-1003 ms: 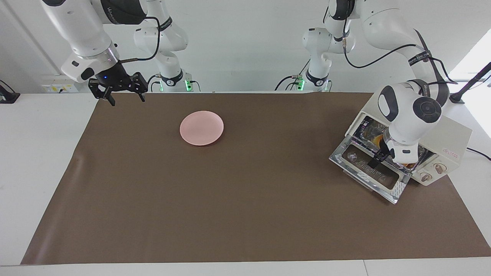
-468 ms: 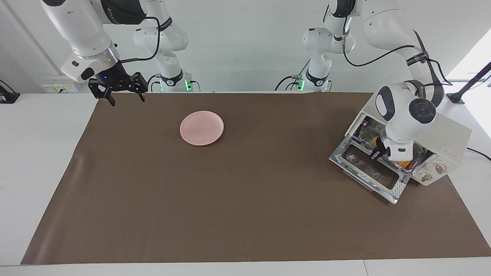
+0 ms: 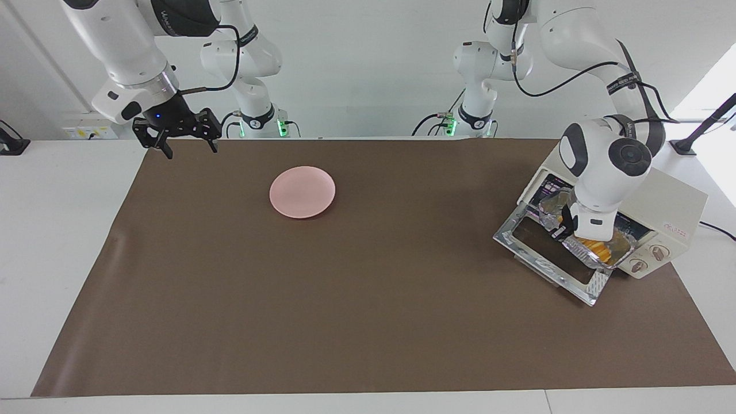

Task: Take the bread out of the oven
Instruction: 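Pull the foil tray out of the oven with the left gripper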

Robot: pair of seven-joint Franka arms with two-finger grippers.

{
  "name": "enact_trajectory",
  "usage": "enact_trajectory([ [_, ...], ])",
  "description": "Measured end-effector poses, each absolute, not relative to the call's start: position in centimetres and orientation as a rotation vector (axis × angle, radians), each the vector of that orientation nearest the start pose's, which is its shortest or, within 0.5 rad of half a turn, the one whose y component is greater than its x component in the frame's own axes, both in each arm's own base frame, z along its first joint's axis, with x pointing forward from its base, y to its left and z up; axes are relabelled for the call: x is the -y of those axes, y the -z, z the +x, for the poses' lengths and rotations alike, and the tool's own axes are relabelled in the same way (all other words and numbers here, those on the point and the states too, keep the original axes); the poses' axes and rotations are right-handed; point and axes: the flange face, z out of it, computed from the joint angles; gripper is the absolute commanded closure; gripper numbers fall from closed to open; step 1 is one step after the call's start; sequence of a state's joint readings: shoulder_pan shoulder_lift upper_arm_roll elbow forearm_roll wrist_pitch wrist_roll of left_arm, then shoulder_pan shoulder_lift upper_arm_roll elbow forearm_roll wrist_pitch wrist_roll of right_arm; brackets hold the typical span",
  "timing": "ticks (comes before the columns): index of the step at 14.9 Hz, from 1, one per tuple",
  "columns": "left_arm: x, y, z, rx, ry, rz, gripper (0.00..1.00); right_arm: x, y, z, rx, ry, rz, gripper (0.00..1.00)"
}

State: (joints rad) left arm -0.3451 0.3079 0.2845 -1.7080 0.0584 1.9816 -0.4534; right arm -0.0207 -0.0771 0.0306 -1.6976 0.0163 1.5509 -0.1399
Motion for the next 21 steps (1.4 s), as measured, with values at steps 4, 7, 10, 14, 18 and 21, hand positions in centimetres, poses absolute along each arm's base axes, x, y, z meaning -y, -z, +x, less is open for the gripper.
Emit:
enact_trajectory([
  [4,21.4,-45.1,63.8,0.264,0.064,-3.104,1.0,-0.8,-60.5,52.6,0.233,-0.107,-3.113,0.0],
  [7,31.4,-43.3,60.5,0.052,0.028,-3.115,1.0,-0.8,-60.5,52.6,0.233,-0.107,-3.113,0.0],
  [10,38.2,-38.6,57.1,-0.114,-0.049,-3.071,1.0,-0.8,-60.5,52.6,0.233,-0.107,-3.113,0.0],
  [14,43.9,-35.2,53.3,-0.22,-0.106,-3.064,1.0,-0.8,-60.5,52.6,0.233,-0.107,-3.113,0.0],
  [18,44.5,-34.6,52.6,-0.209,-0.118,-3.063,0.4,-0.8,-60.5,52.6,0.233,-0.107,-3.113,0.0],
  [21,44.7,-35.0,53.2,-0.174,-0.05,-3.095,0.0,-0.8,-60.5,52.6,0.233,-0.107,-3.113,0.0],
])
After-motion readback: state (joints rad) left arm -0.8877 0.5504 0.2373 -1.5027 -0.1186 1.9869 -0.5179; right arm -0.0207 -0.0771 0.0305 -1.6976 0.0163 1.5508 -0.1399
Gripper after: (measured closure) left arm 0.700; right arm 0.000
